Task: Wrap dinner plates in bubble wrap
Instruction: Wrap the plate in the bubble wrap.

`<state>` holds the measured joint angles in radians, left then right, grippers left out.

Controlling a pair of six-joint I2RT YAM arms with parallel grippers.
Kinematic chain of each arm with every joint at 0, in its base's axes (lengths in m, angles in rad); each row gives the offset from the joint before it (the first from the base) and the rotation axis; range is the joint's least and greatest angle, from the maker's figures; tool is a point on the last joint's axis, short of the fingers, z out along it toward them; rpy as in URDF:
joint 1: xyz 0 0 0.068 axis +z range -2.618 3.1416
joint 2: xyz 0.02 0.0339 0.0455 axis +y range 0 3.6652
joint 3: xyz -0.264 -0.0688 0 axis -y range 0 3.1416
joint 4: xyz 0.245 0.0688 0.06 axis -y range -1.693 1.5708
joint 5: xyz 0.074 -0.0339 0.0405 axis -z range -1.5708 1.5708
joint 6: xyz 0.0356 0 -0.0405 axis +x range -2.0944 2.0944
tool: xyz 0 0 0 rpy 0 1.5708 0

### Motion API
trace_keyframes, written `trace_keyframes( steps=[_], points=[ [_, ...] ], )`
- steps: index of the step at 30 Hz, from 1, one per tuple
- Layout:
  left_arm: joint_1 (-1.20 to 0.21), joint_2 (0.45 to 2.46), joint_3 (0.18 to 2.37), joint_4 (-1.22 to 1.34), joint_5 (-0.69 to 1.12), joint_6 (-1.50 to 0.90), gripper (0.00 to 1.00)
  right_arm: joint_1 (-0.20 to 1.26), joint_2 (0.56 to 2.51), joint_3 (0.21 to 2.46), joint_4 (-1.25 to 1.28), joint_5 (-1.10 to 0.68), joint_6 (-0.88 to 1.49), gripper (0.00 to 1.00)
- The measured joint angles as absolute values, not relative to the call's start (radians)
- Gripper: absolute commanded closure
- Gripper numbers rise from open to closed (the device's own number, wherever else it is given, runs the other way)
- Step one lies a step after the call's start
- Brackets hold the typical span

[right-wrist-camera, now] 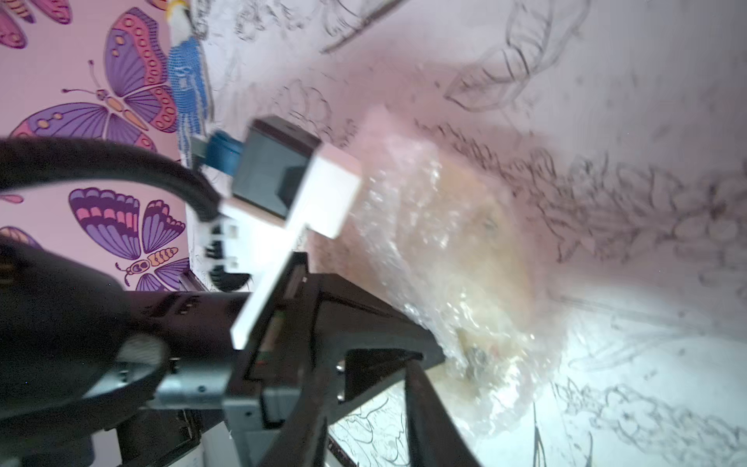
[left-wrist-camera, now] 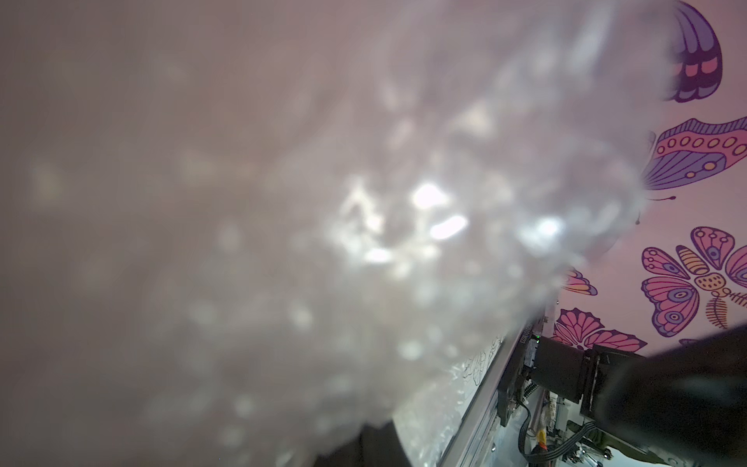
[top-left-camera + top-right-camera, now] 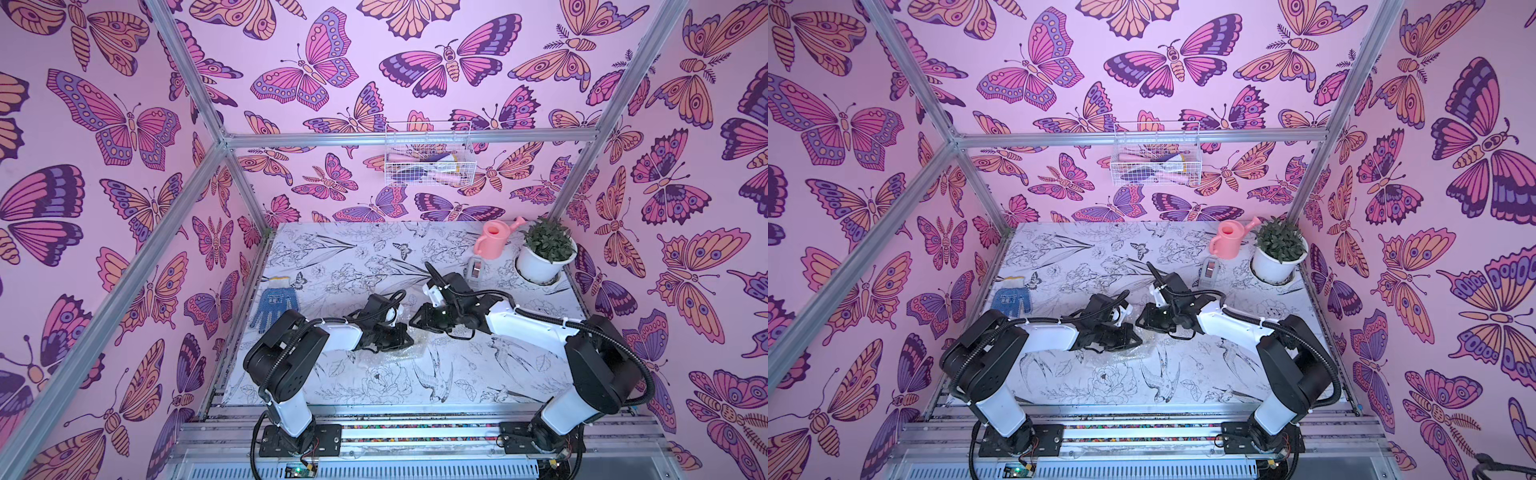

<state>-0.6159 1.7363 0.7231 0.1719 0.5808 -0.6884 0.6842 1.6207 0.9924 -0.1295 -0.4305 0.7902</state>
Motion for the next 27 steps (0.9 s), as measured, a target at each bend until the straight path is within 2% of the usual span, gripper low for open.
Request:
trace_keyframes(
  steps=[1,3,7,9,18,20,23,27],
  points=[
    [-0.616,1.736,0.715,0.188,0.581,-0.688,1.00,0.684,1.631,1.001,-0.113,-0.440,0.794,0.61],
    [-0.617,1.733,0.698,0.220,0.581,-0.688,1.00,0.684,1.667,1.021,-0.087,-0.463,0.803,0.82],
    [-0.618,1.729,0.676,0.265,0.581,-0.689,1.00,0.684,1.757,1.032,0.003,-0.513,0.865,0.97],
    [-0.620,1.728,0.668,0.281,0.580,-0.690,1.00,0.684,1.796,1.031,0.047,-0.531,0.896,1.00],
    [-0.625,1.710,0.645,0.315,0.566,-0.690,1.00,0.681,1.896,0.969,0.165,-0.572,0.964,1.00],
    [-0.630,1.694,0.642,0.300,0.554,-0.689,0.90,0.679,1.895,0.962,0.147,-0.558,0.945,1.00],
    [-0.638,1.633,0.641,0.229,0.531,-0.682,0.68,0.678,1.894,0.974,0.097,-0.531,0.892,1.00],
    [-0.639,1.467,0.668,0.044,0.460,-0.659,0.51,0.677,1.897,0.992,0.053,-0.511,0.838,1.00]
  ],
)
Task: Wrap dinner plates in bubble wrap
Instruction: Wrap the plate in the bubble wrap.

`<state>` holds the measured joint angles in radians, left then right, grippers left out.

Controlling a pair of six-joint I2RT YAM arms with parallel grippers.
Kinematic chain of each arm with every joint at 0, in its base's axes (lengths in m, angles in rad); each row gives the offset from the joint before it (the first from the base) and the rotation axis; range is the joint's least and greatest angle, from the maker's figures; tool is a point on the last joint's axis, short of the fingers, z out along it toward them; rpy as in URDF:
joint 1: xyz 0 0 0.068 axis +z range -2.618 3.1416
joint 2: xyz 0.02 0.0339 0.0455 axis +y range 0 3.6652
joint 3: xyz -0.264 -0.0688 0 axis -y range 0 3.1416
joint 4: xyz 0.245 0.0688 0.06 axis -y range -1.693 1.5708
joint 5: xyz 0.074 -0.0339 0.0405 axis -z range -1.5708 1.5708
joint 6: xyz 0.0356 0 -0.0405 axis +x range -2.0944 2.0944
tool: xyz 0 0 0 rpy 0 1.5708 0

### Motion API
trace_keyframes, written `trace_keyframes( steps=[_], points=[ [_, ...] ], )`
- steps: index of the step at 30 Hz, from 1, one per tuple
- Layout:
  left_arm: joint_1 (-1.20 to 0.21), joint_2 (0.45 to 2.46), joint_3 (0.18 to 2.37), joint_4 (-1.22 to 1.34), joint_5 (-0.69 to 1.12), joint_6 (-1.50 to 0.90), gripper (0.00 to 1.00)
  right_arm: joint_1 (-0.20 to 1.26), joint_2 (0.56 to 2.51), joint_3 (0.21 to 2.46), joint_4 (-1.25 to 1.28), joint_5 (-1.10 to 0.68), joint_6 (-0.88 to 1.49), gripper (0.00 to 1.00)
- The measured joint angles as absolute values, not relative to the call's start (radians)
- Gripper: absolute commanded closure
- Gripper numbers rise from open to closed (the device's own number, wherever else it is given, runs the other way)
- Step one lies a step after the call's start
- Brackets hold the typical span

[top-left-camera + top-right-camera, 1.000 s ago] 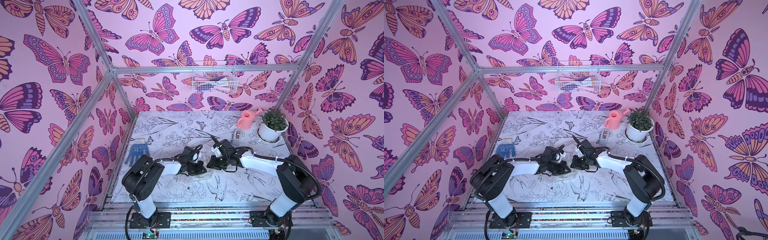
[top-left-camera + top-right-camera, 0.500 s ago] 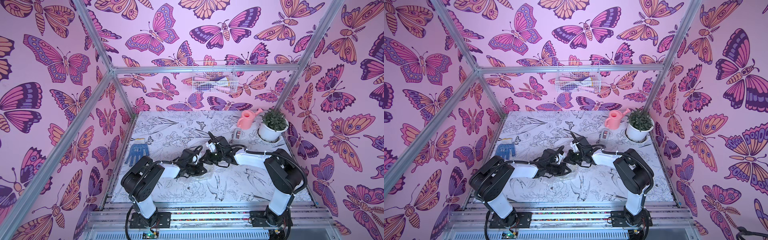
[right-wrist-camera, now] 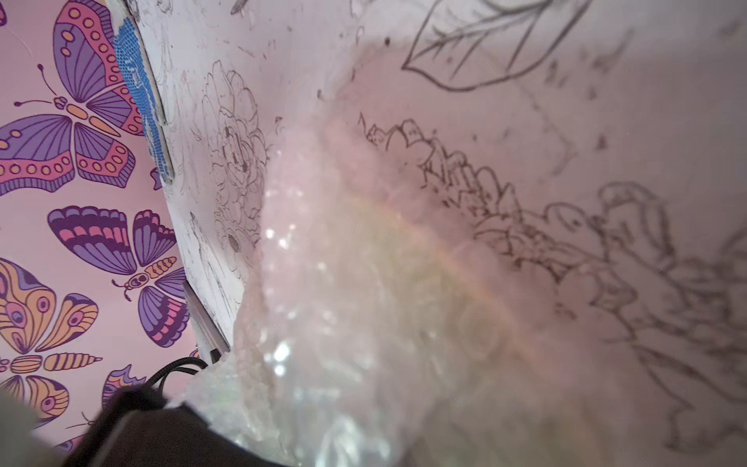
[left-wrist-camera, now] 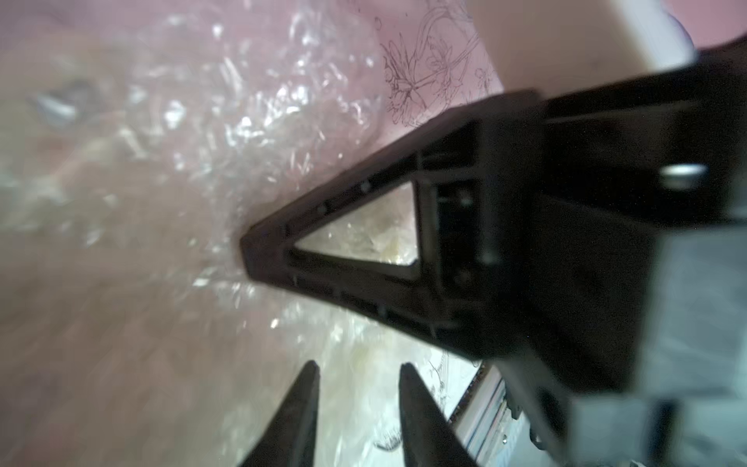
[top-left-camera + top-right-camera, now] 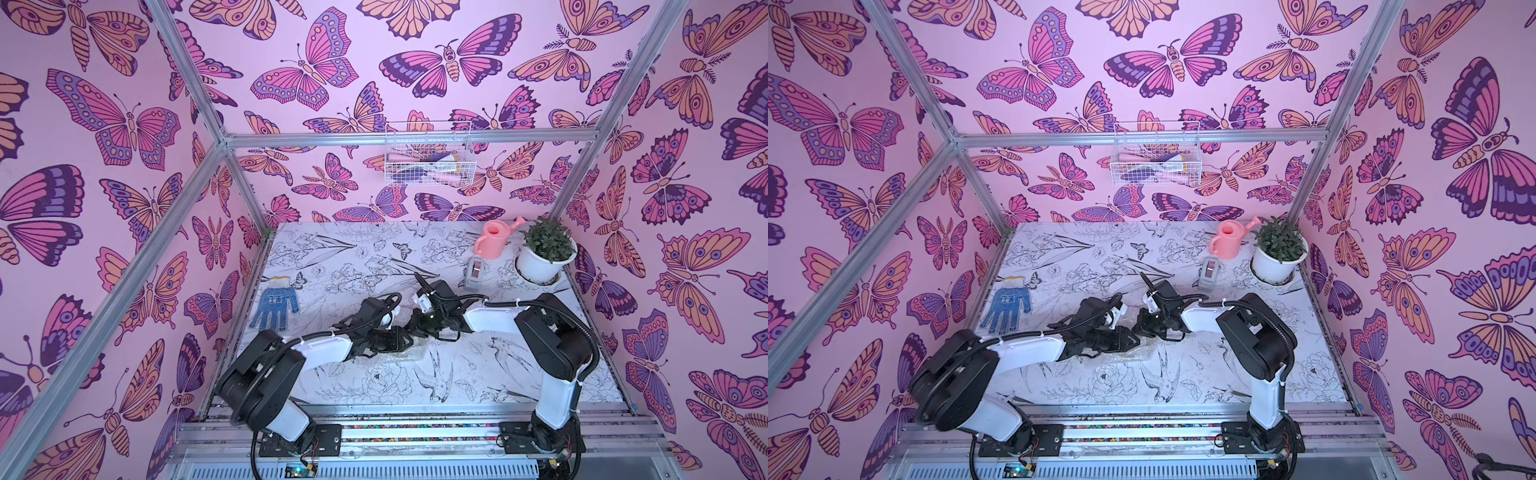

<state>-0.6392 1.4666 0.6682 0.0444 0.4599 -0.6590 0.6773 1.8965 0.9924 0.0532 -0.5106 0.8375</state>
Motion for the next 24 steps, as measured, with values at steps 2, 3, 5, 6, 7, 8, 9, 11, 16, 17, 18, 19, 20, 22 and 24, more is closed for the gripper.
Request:
trace_keyframes(
  steps=[2,3,5,6,7,8,9,11,16,17,18,19,20,22,24],
  points=[
    [-0.639,1.365,0.705,-0.061,0.405,-0.633,0.44,0.677,1.898,0.994,0.052,-0.511,0.828,1.00],
    [-0.639,1.309,0.723,-0.113,0.371,-0.623,0.41,0.677,1.898,0.995,0.052,-0.511,0.823,1.00],
    [-0.633,1.195,0.750,-0.211,0.305,-0.609,0.35,0.677,1.898,0.998,0.047,-0.510,0.813,1.00],
    [-0.629,1.150,0.756,-0.247,0.274,-0.610,0.34,0.677,1.898,0.999,0.044,-0.509,0.810,1.00],
    [-0.622,1.097,0.759,-0.299,0.236,-0.613,0.32,0.676,1.898,1.002,0.038,-0.509,0.807,1.00],
    [-0.615,1.055,0.758,-0.350,0.204,-0.617,0.30,0.676,1.898,1.004,0.033,-0.509,0.803,1.00],
    [-0.607,1.013,0.753,-0.404,0.166,-0.627,0.29,0.675,1.898,1.006,0.028,-0.508,0.801,1.00],
    [-0.596,0.952,0.730,-0.491,0.108,-0.651,0.28,0.674,1.898,1.010,0.019,-0.508,0.796,1.00],
    [-0.588,0.779,0.585,-0.643,0.028,-0.712,0.27,0.674,1.898,1.016,0.003,-0.505,0.785,1.00],
    [-0.587,0.745,0.552,-0.646,0.028,-0.717,0.27,0.674,1.898,1.018,0.000,-0.505,0.784,1.00],
    [-0.587,0.708,0.515,-0.640,0.032,-0.719,0.27,0.674,1.898,1.019,-0.003,-0.505,0.784,1.00],
    [-0.587,0.673,0.479,-0.625,0.042,-0.720,0.27,0.674,1.898,1.020,-0.006,-0.503,0.784,1.00],
    [-0.587,0.640,0.445,-0.606,0.054,-0.720,0.27,0.674,1.898,1.021,-0.009,-0.503,0.784,1.00],
    [-0.583,0.583,0.384,-0.563,0.084,-0.720,0.30,0.674,1.898,1.024,-0.015,-0.502,0.783,1.00],
    [-0.578,0.562,0.343,-0.508,0.117,-0.723,0.32,0.674,1.898,1.026,-0.019,-0.501,0.783,1.00]
  ],
)
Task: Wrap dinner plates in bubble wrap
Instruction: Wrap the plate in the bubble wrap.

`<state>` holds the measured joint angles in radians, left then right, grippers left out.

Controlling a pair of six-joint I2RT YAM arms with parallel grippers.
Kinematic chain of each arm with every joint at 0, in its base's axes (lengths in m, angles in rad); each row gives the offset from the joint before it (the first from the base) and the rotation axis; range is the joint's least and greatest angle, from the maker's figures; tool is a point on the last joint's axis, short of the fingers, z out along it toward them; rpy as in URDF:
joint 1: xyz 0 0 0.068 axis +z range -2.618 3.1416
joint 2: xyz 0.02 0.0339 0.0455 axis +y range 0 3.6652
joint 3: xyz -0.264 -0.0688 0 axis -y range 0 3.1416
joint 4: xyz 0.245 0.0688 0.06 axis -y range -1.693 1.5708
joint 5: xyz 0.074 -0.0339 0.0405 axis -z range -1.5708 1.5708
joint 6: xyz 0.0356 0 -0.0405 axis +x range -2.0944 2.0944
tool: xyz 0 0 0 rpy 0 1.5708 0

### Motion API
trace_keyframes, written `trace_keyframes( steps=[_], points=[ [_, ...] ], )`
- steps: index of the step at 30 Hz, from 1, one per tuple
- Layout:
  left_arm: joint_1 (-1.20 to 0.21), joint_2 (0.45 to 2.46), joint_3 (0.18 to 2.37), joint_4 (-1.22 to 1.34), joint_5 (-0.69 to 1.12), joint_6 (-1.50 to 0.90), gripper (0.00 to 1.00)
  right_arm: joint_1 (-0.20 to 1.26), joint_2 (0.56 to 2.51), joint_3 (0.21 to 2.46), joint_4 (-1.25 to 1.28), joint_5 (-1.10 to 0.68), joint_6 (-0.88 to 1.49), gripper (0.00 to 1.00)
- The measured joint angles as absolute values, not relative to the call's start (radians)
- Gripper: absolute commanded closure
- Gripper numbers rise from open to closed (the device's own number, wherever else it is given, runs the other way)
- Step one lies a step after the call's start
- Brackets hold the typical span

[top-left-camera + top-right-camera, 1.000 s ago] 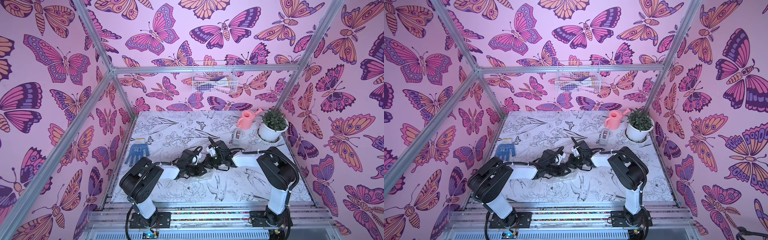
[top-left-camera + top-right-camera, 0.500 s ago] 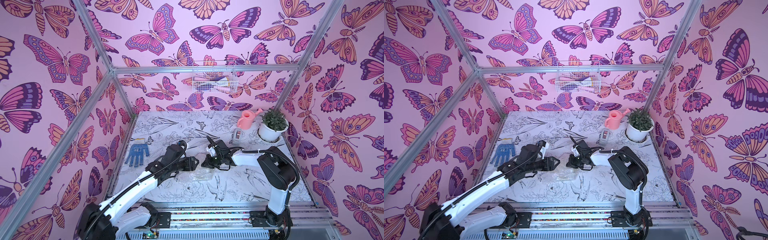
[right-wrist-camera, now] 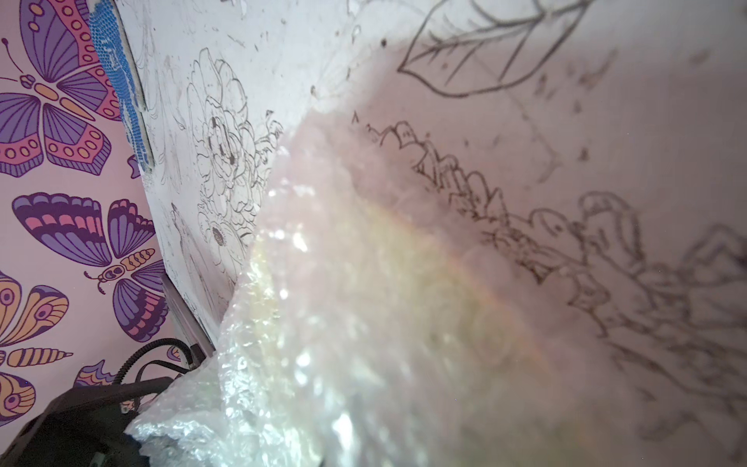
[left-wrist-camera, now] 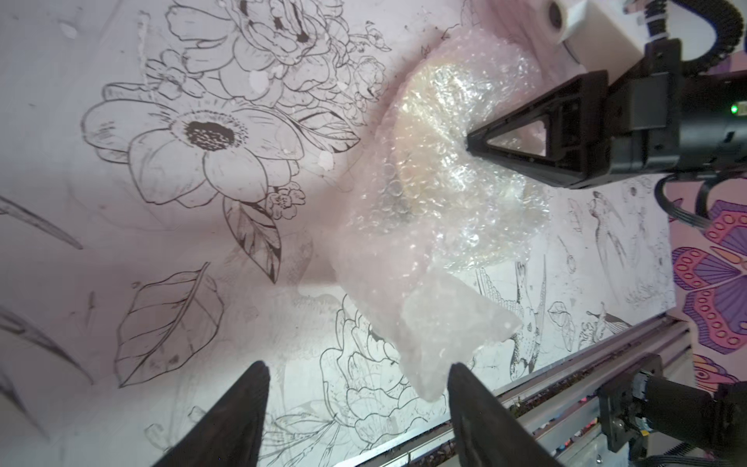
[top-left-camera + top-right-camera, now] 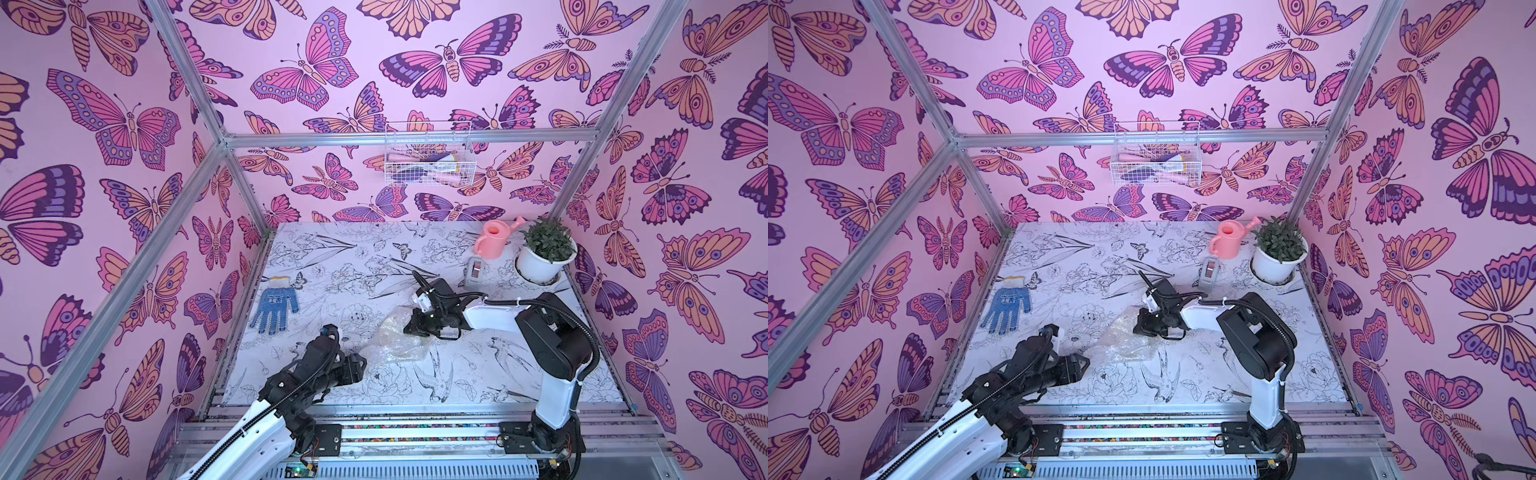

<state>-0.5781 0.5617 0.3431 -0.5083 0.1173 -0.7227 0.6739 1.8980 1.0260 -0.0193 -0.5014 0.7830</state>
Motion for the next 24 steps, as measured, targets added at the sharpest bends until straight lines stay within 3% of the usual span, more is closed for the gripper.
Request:
trace_keyframes(
  steps=[5,9,13,14,24],
  points=[
    [-0.570,0.609,0.295,-0.415,0.187,-0.723,0.43,0.674,1.898,1.029,-0.026,-0.501,0.783,1.00],
    [-0.569,0.675,0.295,-0.347,0.225,-0.712,0.65,0.674,1.898,1.030,-0.027,-0.500,0.783,1.00],
    [-0.570,0.714,0.295,-0.298,0.257,-0.704,0.96,0.674,1.898,1.030,-0.027,-0.499,0.783,1.00],
    [-0.569,0.719,0.296,-0.287,0.263,-0.704,1.00,0.674,1.898,1.030,-0.027,-0.499,0.783,1.00],
    [-0.569,0.833,0.421,-0.114,0.346,-0.723,1.00,0.682,1.898,1.030,-0.026,-0.490,0.784,1.00]
  ],
)
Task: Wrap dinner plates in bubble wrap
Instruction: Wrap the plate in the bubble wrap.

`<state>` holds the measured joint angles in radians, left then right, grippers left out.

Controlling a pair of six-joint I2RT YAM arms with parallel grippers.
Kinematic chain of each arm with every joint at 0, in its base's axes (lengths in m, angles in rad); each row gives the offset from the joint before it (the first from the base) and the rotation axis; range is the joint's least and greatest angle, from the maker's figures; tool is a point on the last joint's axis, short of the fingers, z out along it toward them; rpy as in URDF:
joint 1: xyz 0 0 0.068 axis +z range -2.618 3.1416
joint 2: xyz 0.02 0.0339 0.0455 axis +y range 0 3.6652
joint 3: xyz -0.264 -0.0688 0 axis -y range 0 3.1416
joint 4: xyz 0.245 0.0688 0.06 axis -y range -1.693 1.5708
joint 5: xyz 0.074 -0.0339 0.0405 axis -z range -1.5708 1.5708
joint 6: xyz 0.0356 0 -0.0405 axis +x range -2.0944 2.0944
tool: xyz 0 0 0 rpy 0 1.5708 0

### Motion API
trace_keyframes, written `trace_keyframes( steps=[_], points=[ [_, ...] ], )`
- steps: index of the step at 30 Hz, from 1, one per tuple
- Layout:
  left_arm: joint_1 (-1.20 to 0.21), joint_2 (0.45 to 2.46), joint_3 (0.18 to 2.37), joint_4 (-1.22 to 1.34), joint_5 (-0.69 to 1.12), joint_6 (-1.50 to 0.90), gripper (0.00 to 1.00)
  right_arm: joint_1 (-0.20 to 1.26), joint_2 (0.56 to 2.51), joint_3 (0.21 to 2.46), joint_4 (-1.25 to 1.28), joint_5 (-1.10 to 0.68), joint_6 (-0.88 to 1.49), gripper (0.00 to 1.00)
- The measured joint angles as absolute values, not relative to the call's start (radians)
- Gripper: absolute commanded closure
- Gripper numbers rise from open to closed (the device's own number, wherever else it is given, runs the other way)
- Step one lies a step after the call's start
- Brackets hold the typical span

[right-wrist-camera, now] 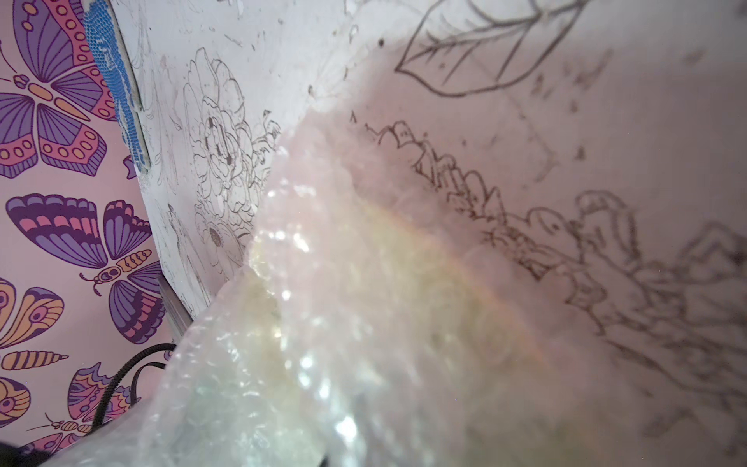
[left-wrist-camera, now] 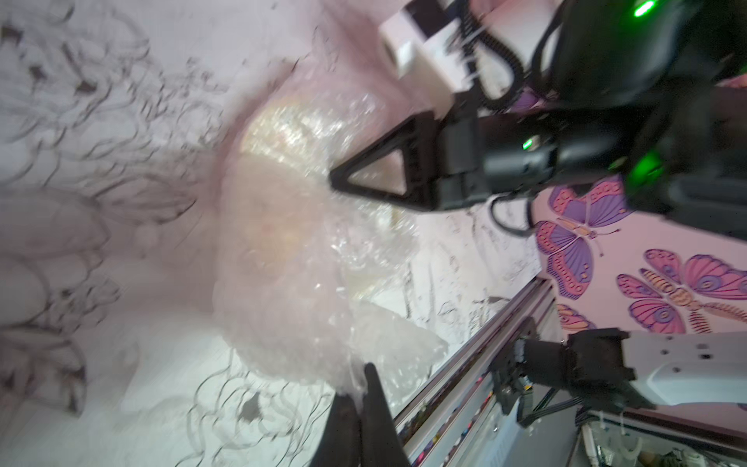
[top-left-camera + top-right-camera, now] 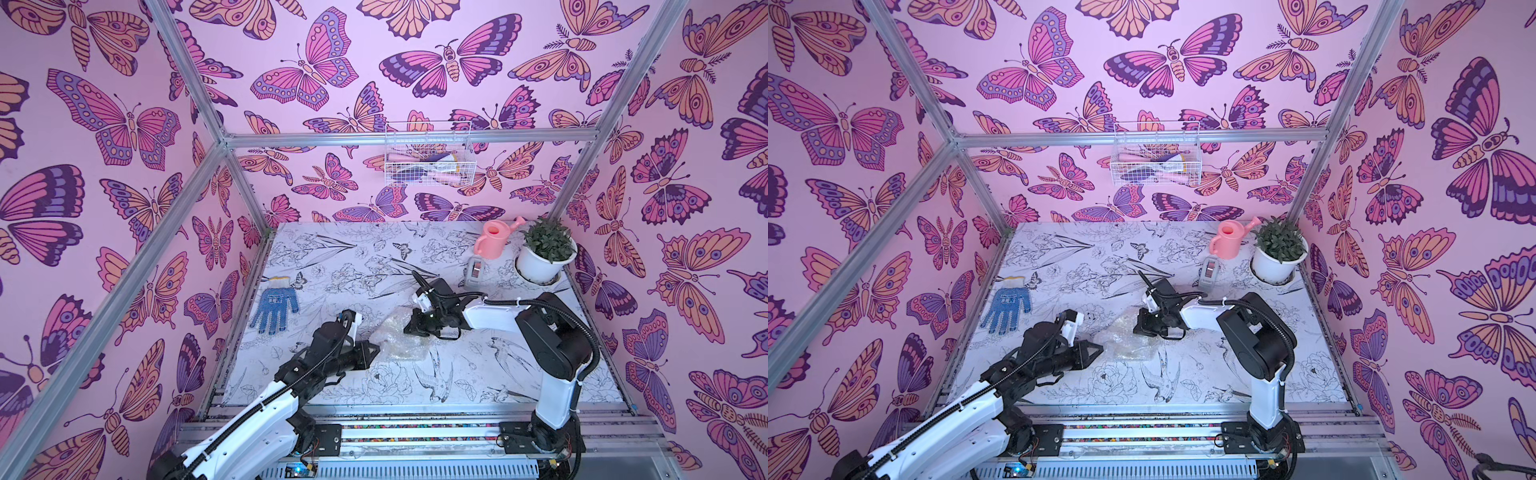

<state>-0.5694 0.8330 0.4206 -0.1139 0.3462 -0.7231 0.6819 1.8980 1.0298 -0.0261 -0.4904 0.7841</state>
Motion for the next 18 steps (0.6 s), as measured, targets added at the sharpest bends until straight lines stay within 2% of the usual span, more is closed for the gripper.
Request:
trace_keyframes(
  steps=[10,18],
  points=[
    [-0.570,1.349,0.667,0.128,0.479,-0.714,1.00,0.690,1.898,1.026,-0.007,-0.479,0.788,1.00],
    [-0.569,1.673,0.697,0.371,0.564,-0.735,1.00,0.695,1.898,1.013,0.019,-0.468,0.792,1.00]
  ],
)
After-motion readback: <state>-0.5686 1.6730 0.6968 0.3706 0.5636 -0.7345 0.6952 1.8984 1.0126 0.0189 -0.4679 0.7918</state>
